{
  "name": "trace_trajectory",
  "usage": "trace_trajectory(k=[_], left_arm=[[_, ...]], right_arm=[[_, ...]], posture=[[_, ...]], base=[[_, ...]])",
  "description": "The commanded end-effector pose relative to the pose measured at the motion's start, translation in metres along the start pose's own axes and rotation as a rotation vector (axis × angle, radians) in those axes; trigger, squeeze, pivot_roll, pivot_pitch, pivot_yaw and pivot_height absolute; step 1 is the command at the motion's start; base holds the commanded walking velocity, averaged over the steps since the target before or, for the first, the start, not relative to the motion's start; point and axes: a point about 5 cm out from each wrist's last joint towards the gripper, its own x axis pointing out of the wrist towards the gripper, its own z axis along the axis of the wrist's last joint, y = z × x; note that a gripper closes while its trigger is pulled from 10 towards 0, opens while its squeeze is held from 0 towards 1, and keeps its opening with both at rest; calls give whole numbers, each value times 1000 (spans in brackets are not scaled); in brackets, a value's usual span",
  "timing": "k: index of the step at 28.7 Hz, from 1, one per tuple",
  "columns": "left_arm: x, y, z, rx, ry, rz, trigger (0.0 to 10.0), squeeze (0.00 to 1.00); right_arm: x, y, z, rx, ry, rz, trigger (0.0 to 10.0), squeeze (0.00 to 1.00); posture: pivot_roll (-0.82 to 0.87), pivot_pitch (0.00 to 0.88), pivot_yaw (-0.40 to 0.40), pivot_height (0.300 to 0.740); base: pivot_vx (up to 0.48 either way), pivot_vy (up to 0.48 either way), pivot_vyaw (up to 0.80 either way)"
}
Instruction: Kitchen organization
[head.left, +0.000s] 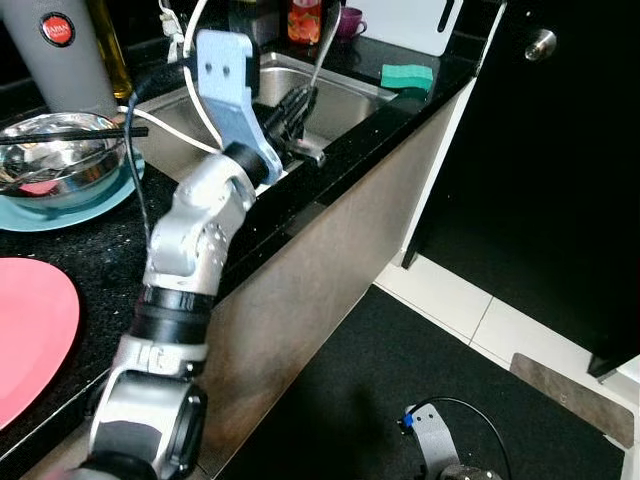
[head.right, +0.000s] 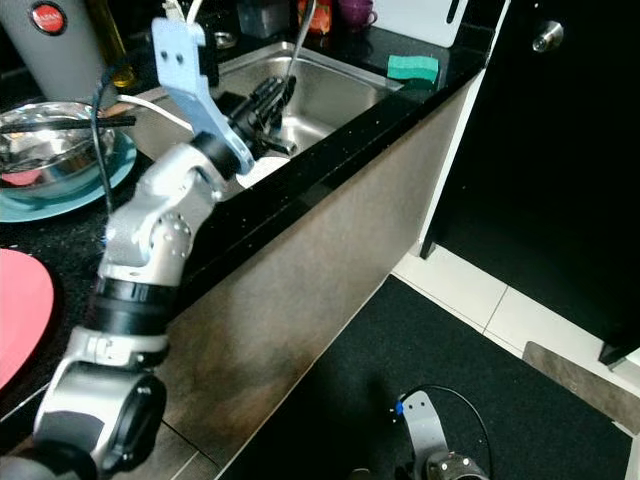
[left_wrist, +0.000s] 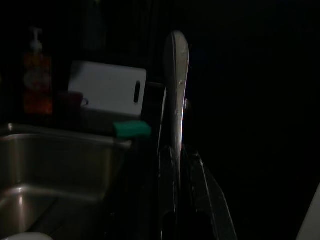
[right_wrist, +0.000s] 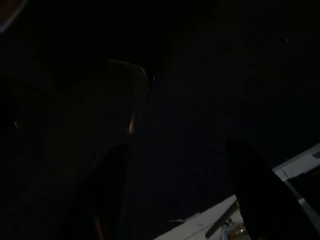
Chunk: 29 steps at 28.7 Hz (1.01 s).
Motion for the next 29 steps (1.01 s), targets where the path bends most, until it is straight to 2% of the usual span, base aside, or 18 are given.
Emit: trace_trajectory(k=[1, 3, 11, 18, 25, 29], left_arm=[[0, -9, 0, -22, -21, -22, 10000, 0], [0, -11, -1, -28, -23, -23, 10000, 0], [0, -14, 0, -24, -28, -31, 10000, 0], [-1, -16, 0, -25, -28, -34, 10000, 0], [-2, -17, 2, 4, -26, -31, 10000, 0], [-3, -13, 2, 15, -13, 3, 10000, 0]], right_arm=[[0, 1, -4, 39, -4, 3, 10000, 0], [0, 1, -3, 31, -6, 4, 10000, 0], [0, 1, -2, 37, -5, 1, 10000, 0], [0, 1, -1, 54, -24, -2, 10000, 0], [0, 0, -2, 57, -24, -4, 10000, 0], [0, 0, -2, 58, -25, -4, 10000, 0]], posture=[[25, 104, 17, 740], [24, 102, 17, 740], [25, 97, 17, 740], [27, 96, 14, 740], [24, 99, 11, 740], [26, 101, 10, 740]], base=[[405, 0, 0], [405, 0, 0], [412, 0, -800], [385, 0, 0], [0, 0, 0], [0, -383, 0]])
